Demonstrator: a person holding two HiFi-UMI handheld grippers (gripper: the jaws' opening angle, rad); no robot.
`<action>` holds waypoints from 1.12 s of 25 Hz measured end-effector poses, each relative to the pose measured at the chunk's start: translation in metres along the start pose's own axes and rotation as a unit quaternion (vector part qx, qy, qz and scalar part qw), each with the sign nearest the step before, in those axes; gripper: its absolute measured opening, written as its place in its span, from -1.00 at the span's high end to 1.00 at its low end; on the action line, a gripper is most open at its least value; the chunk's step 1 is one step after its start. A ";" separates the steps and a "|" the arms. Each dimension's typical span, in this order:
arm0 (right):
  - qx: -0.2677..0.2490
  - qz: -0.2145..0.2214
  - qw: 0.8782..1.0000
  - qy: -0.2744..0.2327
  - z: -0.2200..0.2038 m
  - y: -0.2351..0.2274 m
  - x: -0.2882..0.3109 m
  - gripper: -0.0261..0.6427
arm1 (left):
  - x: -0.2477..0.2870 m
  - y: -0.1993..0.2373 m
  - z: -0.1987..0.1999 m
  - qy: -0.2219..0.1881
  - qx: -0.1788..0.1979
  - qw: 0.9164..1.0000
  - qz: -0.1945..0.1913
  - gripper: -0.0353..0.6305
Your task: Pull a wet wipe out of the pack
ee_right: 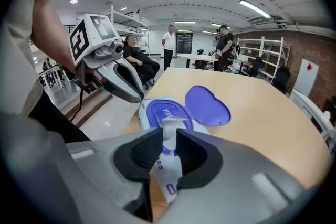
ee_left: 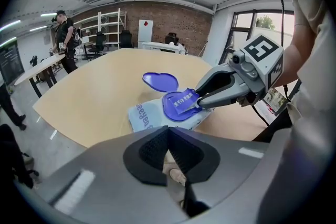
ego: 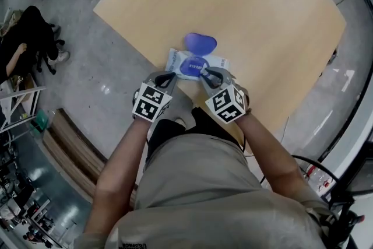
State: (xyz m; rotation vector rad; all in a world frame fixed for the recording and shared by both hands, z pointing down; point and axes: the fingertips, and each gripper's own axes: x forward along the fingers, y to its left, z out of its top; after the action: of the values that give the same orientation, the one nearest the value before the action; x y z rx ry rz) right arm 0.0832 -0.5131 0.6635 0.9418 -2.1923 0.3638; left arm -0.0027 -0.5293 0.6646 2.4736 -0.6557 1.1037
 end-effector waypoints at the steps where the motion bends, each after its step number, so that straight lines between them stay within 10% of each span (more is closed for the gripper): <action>1: -0.001 0.002 1.000 0.000 0.001 0.000 0.002 0.72 | 0.001 0.001 0.000 0.002 0.001 1.000 0.001 0.88; 28: 0.036 -0.017 0.999 -0.028 0.013 -0.018 -0.026 0.91 | 0.006 -0.002 -0.004 0.025 0.012 1.000 -0.002 0.88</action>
State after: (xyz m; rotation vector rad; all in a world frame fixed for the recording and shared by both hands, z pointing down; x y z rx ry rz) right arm 0.1020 -0.5188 0.6360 1.0402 -2.2236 0.4074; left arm -0.0006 -0.5268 0.6712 2.4579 -0.6258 1.1754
